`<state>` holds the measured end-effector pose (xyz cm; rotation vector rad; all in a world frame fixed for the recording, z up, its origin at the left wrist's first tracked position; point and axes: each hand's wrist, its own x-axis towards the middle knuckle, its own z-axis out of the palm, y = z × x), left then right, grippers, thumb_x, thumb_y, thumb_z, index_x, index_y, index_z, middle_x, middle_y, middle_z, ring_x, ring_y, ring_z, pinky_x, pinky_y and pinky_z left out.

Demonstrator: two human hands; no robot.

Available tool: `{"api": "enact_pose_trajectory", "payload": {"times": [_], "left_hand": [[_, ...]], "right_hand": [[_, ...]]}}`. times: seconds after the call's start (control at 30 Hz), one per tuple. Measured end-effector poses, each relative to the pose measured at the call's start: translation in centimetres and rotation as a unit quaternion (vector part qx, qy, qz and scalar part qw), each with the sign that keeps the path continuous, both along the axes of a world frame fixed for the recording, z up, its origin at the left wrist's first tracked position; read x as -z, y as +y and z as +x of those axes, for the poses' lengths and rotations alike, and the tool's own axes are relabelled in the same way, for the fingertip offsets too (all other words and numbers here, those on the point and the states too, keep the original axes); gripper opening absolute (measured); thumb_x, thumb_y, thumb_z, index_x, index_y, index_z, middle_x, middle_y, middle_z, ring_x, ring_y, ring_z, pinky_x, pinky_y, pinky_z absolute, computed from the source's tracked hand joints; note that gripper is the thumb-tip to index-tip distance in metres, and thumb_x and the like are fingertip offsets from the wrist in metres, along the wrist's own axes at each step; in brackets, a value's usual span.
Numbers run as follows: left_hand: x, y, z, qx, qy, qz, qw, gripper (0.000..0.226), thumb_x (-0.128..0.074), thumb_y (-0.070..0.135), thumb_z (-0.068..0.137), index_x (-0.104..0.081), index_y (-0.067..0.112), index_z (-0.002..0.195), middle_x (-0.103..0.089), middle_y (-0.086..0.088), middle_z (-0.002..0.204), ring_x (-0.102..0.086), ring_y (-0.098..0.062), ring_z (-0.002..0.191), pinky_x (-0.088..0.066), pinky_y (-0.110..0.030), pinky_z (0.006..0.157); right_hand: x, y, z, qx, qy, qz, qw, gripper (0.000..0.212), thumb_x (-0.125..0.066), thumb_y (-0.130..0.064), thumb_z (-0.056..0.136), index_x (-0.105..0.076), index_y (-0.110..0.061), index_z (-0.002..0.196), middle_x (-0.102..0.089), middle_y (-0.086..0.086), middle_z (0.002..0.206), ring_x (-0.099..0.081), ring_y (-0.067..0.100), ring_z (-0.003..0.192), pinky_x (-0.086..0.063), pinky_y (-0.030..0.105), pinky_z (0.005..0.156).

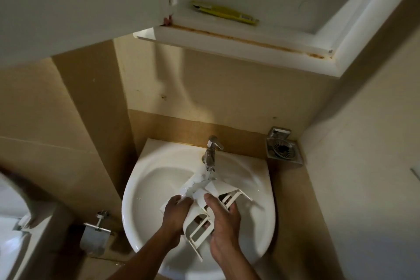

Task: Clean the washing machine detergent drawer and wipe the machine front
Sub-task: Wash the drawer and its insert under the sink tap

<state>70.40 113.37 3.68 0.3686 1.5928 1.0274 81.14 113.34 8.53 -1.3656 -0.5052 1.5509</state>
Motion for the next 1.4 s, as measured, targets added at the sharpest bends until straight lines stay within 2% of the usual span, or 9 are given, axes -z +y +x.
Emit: {"api": "enact_pose_trajectory", "payload": {"times": [0.17,0.33,0.47,0.67,0.8,0.9,1.07,1.23,1.4], "left_hand": [[-0.2,1.9,-0.7,0.239,0.409,-0.097,0.875,0.044,-0.041,0.045,0.094,-0.065,0.012,0.110,-0.055,-0.008,0.113,-0.061,-0.029,0.105,-0.052,-0.038,0.088],[-0.8,3.8,0.3,0.288,0.317,0.113,0.896,0.040,-0.034,0.030,0.107,-0.056,0.015,0.137,-0.057,-0.007,0.143,-0.054,-0.020,0.128,-0.038,-0.028,0.108],[0.3,5.1,0.5,0.353,0.319,0.133,0.869,0.041,-0.031,0.030,0.108,-0.050,0.015,0.141,-0.052,0.001,0.144,-0.050,-0.018,0.130,-0.035,-0.021,0.105],[2.9,7.7,-0.6,0.327,0.400,0.110,0.849,0.031,-0.047,0.014,0.098,-0.069,0.007,0.117,-0.055,-0.014,0.121,-0.058,-0.034,0.112,-0.051,-0.039,0.096],[4.3,7.5,-2.0,0.362,0.455,0.121,0.804,0.037,-0.051,0.021,0.098,-0.063,0.022,0.134,-0.042,-0.004,0.143,-0.046,-0.032,0.126,-0.041,-0.034,0.106],[4.7,7.7,-2.7,0.334,0.407,0.169,0.833,0.034,-0.057,0.011,0.096,-0.062,0.016,0.129,-0.058,-0.002,0.136,-0.055,-0.022,0.124,-0.045,-0.029,0.107],[4.5,8.5,-2.5,0.286,0.316,0.170,0.889,0.034,-0.055,0.000,0.096,-0.063,0.011,0.127,-0.066,0.004,0.107,-0.063,-0.008,0.093,-0.044,-0.002,0.077],[4.3,9.6,-3.7,0.267,0.160,0.117,0.943,0.035,-0.049,-0.005,0.097,-0.069,0.009,0.123,-0.066,-0.019,0.121,-0.062,-0.026,0.102,-0.050,-0.041,0.097],[2.5,10.2,-2.8,0.272,0.042,0.057,0.960,0.019,-0.059,0.013,0.097,-0.070,-0.001,0.104,-0.067,-0.024,0.103,-0.066,-0.029,0.094,-0.059,-0.029,0.072]], "right_hand": [[-0.3,1.1,1.3,-0.047,-0.066,0.003,0.997,0.028,-0.077,0.000,0.067,-0.067,0.001,0.093,-0.070,0.028,0.085,-0.067,0.035,0.068,-0.057,0.043,0.062],[-1.4,2.2,3.2,-0.140,-0.120,0.025,0.982,0.029,-0.077,-0.008,0.069,-0.067,0.001,0.095,-0.071,0.025,0.086,-0.069,0.029,0.071,-0.056,0.039,0.066],[-1.7,2.7,4.6,-0.183,-0.152,0.048,0.970,0.024,-0.078,-0.013,0.067,-0.070,-0.007,0.089,-0.071,0.018,0.082,-0.069,0.024,0.072,-0.055,0.037,0.066],[-2.6,4.3,5.3,-0.318,-0.280,0.098,0.900,0.024,-0.077,-0.014,0.066,-0.069,-0.019,0.087,-0.072,0.001,0.077,-0.068,0.016,0.072,-0.056,0.034,0.067],[-3.3,5.1,5.1,-0.395,-0.356,0.123,0.838,0.030,-0.079,-0.023,0.061,-0.066,-0.024,0.088,-0.070,-0.006,0.079,-0.067,0.011,0.071,-0.055,0.029,0.063],[-3.9,5.3,4.9,-0.437,-0.387,0.145,0.799,0.030,-0.080,-0.019,0.063,-0.058,-0.032,0.078,-0.063,-0.018,0.069,-0.056,0.001,0.060,-0.044,0.018,0.055],[-4.1,5.2,4.4,-0.501,-0.446,0.179,0.720,0.036,-0.081,-0.023,0.059,-0.050,-0.035,0.073,-0.056,-0.014,0.072,-0.051,0.003,0.063,-0.043,0.023,0.056],[-4.5,5.1,5.0,-0.544,-0.527,0.201,0.622,0.042,-0.080,-0.031,0.056,-0.052,-0.029,0.086,-0.059,-0.014,0.088,-0.056,0.009,0.078,-0.050,0.031,0.064],[-5.2,5.5,5.1,-0.592,-0.577,0.223,0.516,0.051,-0.081,-0.032,0.059,-0.056,-0.026,0.103,-0.060,-0.011,0.108,-0.055,0.016,0.093,-0.053,0.040,0.075]]}}
